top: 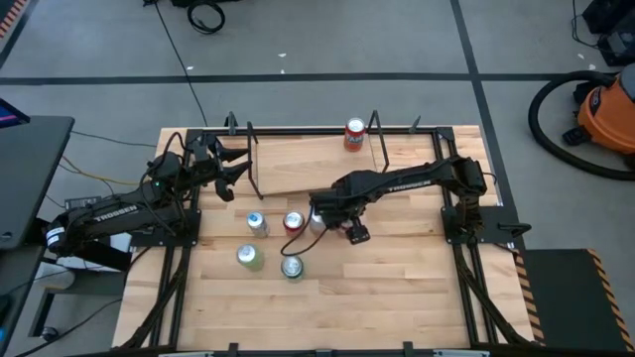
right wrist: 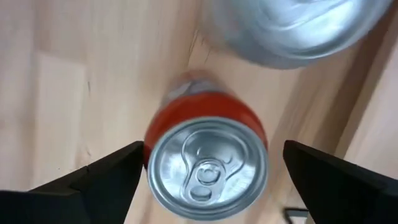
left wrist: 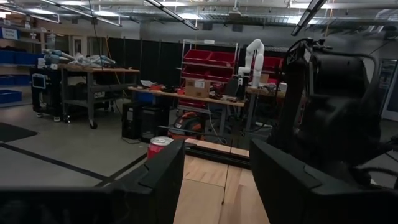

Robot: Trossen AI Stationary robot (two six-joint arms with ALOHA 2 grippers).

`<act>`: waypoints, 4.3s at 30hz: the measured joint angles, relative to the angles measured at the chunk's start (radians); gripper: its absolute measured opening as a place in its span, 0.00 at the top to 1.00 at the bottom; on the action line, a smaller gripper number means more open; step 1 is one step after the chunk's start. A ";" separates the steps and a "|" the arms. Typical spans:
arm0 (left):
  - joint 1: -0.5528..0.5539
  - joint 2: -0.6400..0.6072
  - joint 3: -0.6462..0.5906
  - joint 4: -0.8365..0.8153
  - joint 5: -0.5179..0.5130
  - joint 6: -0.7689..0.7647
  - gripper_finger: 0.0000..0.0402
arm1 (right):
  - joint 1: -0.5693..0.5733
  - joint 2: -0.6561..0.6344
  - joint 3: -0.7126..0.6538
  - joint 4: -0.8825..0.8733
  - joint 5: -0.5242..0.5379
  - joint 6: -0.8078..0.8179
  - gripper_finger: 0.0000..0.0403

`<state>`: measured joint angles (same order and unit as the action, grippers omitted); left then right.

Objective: Place canned beverage on shelf
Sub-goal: Put the red soda can on the shelf aligned with the other red soda can

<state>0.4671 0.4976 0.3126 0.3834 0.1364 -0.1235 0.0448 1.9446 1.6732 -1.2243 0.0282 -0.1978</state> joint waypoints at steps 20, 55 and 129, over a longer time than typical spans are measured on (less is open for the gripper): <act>0.000 0.000 0.000 0.001 0.000 -0.004 0.52 | -0.010 0.000 -0.012 0.046 -0.022 0.703 0.03; 0.000 0.000 0.000 0.000 0.000 -0.004 0.52 | -0.100 -0.005 0.049 -0.101 0.055 -0.039 0.20; 0.000 0.000 0.000 0.007 0.000 0.015 0.52 | -0.553 -0.009 0.104 -0.088 -0.082 -0.337 0.19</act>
<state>0.4675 0.4973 0.3126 0.3904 0.1360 -0.1085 -0.5083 1.9354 1.7767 -1.3125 -0.0541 -0.5349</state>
